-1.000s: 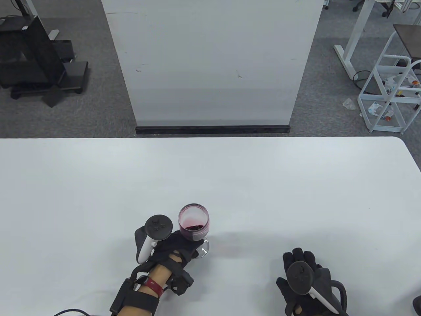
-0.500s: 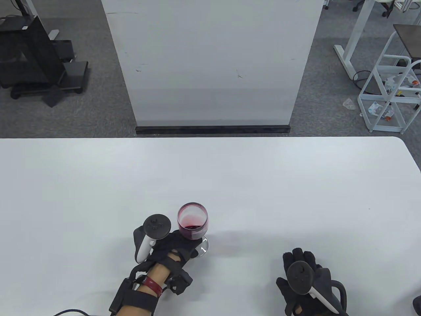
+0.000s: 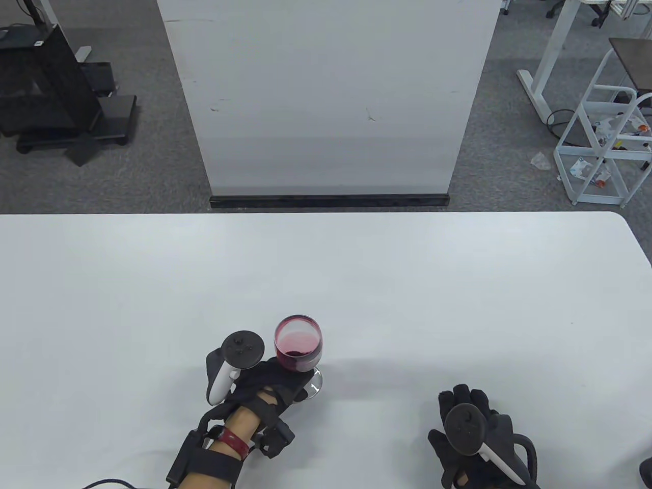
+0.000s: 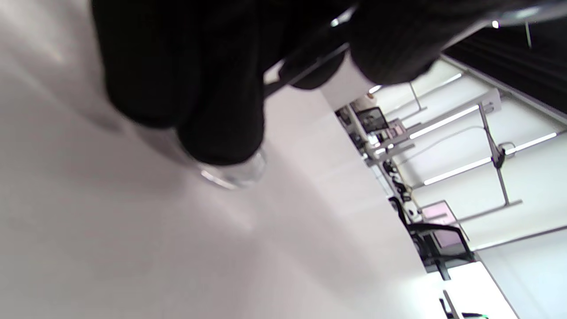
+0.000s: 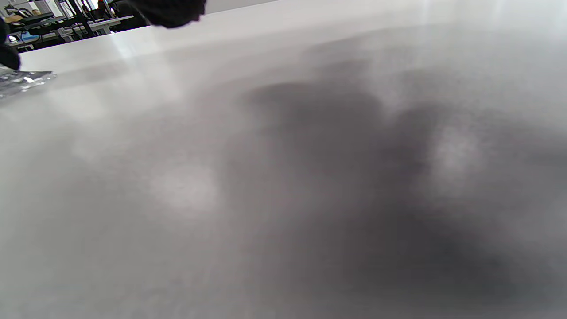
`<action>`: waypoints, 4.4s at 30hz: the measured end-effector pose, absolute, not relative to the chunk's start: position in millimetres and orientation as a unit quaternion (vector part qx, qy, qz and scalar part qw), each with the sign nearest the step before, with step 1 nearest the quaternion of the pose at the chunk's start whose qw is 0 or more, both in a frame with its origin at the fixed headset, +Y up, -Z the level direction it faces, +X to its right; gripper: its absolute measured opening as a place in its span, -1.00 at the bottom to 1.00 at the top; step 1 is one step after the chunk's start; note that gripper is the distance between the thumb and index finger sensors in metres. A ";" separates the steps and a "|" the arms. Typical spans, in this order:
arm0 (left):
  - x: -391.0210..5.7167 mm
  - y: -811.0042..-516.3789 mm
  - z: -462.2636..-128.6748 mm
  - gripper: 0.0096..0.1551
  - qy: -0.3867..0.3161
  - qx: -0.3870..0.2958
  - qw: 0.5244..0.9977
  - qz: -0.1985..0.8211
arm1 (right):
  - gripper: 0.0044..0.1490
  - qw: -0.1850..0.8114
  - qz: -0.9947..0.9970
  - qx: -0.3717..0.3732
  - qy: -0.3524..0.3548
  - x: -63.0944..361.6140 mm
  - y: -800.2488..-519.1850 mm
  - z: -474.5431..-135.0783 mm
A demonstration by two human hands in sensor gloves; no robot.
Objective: Shake wine glass on table
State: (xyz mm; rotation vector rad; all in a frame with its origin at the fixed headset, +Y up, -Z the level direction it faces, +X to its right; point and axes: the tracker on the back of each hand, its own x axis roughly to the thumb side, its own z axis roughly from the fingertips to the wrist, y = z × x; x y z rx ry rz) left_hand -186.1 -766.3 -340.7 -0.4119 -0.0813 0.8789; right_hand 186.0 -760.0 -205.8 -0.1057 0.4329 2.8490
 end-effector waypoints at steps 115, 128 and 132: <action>-186.1 -765.7 -337.0 -0.39 -0.039 -0.204 0.888 0.410 | -0.03 0.139 0.979 -0.040 0.146 189.5 -761.2 -205.3; -188.8 -765.4 -338.9 -0.39 -0.024 -0.203 0.885 0.418 | -0.03 0.136 0.978 -0.043 0.150 189.6 -761.9 -205.3; -188.2 -766.0 -340.5 -0.40 -0.053 -0.227 0.879 0.417 | -0.03 0.137 0.978 -0.044 0.151 189.9 -762.2 -205.6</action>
